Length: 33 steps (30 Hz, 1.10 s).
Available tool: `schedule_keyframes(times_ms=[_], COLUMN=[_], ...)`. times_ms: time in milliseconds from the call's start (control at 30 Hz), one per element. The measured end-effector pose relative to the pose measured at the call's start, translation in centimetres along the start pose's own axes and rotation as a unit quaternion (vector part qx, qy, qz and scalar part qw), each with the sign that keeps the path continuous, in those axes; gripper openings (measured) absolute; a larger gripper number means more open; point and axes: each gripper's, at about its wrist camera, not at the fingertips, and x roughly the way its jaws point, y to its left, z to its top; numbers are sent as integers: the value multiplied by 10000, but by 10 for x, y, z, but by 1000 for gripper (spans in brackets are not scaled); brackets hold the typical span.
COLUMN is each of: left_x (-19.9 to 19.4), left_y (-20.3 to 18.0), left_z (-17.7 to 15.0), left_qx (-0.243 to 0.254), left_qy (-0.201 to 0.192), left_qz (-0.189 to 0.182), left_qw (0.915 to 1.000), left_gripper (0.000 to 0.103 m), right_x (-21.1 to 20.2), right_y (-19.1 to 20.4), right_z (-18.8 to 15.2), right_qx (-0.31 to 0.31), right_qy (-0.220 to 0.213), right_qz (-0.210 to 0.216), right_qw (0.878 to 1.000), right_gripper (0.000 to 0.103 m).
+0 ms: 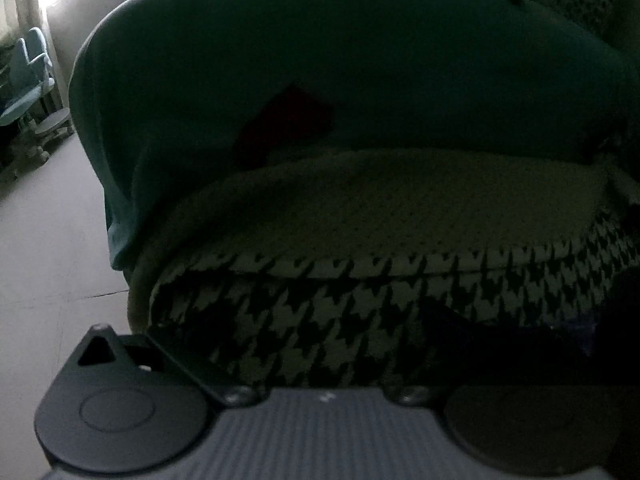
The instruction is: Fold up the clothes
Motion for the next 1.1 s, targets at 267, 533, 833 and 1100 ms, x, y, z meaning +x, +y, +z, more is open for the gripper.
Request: schedule_keyframes(times_ms=[267,533,833,1100], left_x=[-15,-83,-174,-246], left_y=[-3,-40,-123,-201], left_z=[-8,-24,-81,-156], left_qx=[-277,156,804,1916], left_qy=[-222,-762,-571,-535], left_qz=[-190,-938,-2308,-3198], left_qw=[9992,9926,9680,9264], left_gripper=[102,102,102,103], right_x=[-15,-69,-162,-254], right_y=[12,-41,-156,-268], right_z=[0,13,36,21], right_qx=[188,470,782,949], right_qy=[164,-139,-870,-1590], right_qz=[813,946,23,-1588], right_qw=[9964,9943,9931,9698], right_gripper=[96,95,95,102])
